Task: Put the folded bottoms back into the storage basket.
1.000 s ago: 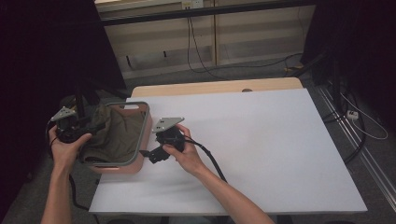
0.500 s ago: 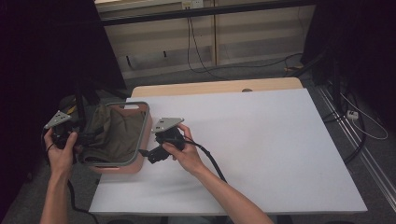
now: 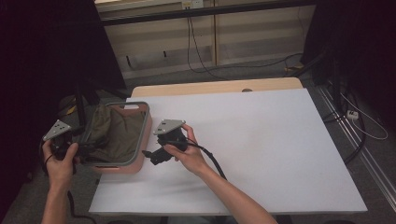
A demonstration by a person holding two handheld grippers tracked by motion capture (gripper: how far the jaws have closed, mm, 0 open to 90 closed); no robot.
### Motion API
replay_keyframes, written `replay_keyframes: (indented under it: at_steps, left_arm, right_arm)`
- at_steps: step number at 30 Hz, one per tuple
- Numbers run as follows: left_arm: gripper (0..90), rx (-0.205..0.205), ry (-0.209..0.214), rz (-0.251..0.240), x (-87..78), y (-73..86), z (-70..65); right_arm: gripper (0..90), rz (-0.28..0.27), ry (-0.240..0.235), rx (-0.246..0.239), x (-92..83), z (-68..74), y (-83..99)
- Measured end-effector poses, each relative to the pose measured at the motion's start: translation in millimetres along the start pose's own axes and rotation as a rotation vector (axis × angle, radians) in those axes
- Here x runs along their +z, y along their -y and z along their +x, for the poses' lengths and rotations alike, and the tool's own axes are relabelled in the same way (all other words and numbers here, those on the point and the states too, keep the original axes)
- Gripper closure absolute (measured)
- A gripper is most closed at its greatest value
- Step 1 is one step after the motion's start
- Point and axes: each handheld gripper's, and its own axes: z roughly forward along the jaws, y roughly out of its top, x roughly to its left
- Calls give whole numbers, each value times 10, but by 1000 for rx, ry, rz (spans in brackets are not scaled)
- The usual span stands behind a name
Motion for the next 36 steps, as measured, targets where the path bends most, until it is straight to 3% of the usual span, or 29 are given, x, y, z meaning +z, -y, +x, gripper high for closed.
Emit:
replay_keyframes:
  at_steps: [4, 8, 11, 13, 19, 29, 30, 33, 36]
  left_arm:
    - [42, -3, -10, -20, -69, 22, -112]
    - [43, -11, 2, -32, -145, 37, -249]
    - [43, -16, 0, -26, -209, 33, -359]
    - [42, 8, 11, -20, -255, 31, -437]
    - [41, 0, 13, -22, -302, 62, -598]
    - [43, 38, 53, -21, -311, 96, -938]
    - [44, 30, 63, -29, -300, 94, -981]
    - [43, 59, 74, -26, -257, 82, -1080]
    - [44, 51, 103, -12, -175, 89, -1158]
  right_arm:
    - [29, 4, -2, 6, -25, 6, 17]
    - [76, 16, 48, -20, -60, 16, 37]
    - [47, 5, 82, -22, -96, 13, 73]
    - [46, 14, 80, -19, -111, 2, 93]
    - [38, 19, 91, -9, -174, -6, 161]
    - [24, 18, 135, 29, -379, -57, 302]
    - [27, 14, 138, 37, -394, -64, 312]
    - [28, 5, 148, 44, -460, -70, 352]
    - [28, 0, 157, 42, -535, -68, 382]
